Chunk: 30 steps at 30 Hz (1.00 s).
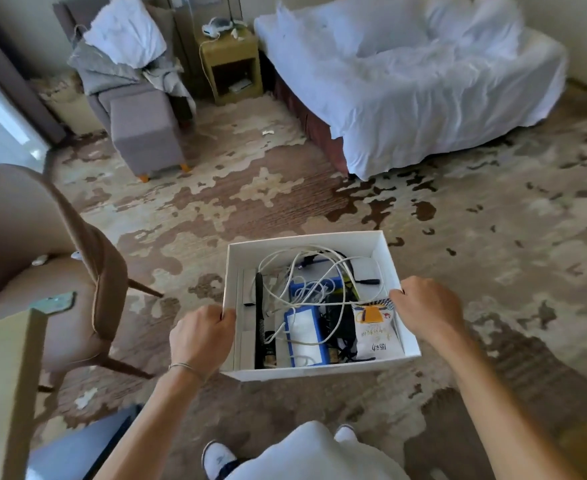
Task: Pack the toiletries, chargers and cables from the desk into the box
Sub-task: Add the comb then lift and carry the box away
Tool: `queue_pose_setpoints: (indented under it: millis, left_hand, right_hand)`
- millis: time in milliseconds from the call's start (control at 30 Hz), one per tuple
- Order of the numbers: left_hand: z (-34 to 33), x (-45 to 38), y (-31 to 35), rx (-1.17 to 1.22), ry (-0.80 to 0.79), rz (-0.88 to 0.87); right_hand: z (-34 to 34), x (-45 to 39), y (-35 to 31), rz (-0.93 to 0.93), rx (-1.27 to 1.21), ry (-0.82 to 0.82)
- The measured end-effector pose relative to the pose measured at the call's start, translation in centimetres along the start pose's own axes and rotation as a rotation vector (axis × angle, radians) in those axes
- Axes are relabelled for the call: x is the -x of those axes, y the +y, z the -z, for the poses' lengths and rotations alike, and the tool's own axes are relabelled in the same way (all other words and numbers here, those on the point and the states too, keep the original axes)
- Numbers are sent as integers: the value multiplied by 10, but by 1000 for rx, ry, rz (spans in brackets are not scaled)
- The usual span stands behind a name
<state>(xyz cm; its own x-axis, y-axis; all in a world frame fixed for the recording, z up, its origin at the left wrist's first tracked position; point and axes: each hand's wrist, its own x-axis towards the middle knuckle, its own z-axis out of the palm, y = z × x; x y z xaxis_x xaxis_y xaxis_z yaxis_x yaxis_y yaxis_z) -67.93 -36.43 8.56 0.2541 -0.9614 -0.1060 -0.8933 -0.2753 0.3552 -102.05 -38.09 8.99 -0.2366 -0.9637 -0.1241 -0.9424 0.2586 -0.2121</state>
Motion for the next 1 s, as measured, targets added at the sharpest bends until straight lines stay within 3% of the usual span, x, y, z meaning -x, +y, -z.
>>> queue_pose_setpoints:
  millis: [267, 567, 1000]
  left_hand:
    - [-58, 13, 137, -4, -112, -268]
    - [-116, 35, 262, -26, -231, -569]
    - [-205, 100, 455, -139, -413, -934]
  right_hand:
    - [28, 38, 148, -265, -35, 80]
    - [43, 97, 263, -587, -40, 181]
    - [35, 179, 411, -1043, -342, 256]
